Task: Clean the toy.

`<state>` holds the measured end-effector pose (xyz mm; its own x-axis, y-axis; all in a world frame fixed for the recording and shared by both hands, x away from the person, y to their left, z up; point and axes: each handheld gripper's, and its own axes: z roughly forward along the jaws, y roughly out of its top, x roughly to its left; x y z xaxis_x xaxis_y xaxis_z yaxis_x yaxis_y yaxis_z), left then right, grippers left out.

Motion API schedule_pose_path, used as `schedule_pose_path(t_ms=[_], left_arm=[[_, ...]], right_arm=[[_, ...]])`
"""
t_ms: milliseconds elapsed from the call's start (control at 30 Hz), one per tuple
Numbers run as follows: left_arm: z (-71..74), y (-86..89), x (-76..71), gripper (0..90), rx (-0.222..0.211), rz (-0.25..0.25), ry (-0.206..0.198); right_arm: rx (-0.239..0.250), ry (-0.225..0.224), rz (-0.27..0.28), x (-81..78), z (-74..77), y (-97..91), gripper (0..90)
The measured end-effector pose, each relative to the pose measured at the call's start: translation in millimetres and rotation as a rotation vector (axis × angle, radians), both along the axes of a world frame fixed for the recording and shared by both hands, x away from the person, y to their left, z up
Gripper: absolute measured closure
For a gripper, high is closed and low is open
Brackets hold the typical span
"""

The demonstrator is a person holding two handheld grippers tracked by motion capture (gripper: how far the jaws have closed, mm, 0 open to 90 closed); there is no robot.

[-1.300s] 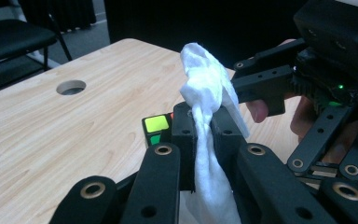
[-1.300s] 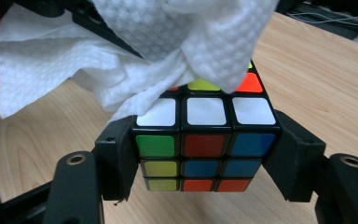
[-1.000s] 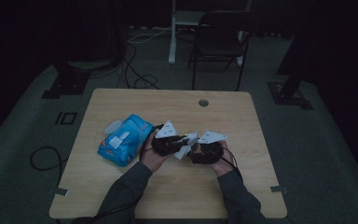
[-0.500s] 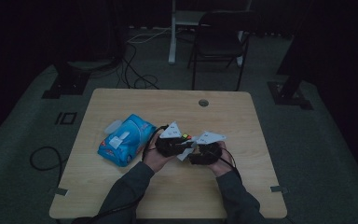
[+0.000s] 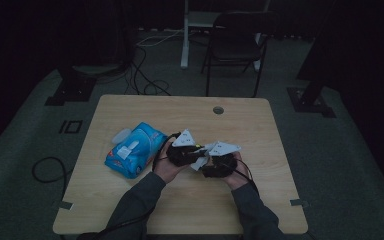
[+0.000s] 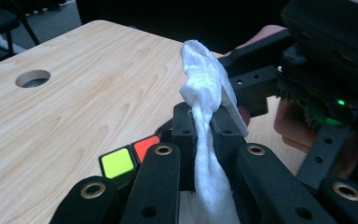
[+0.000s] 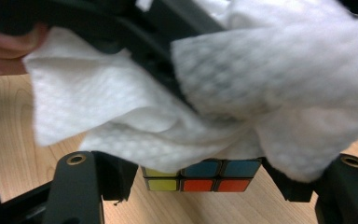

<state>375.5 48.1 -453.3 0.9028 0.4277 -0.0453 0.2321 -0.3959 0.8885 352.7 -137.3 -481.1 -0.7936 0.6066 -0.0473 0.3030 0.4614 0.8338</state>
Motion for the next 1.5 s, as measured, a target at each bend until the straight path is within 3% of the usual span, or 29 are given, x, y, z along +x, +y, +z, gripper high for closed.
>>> schedule_pose_path(t_ms=[700,1033,1500], left_arm=[[2.9,-0.9,-7.2,85.2,0.046,-0.058,-0.004],[4.9,16.3,-0.1,85.4,0.008,0.063,-0.022],[10.2,34.5,4.3,85.3,-0.020,0.126,-0.033]], right_arm=[[0.005,-0.003,0.000,-0.9,0.0,-0.8,34.6],[0.020,-0.004,-0.007,-1.0,1.6,-3.9,34.6],[0.038,-0.013,-0.031,0.6,3.0,-11.2,34.6]])
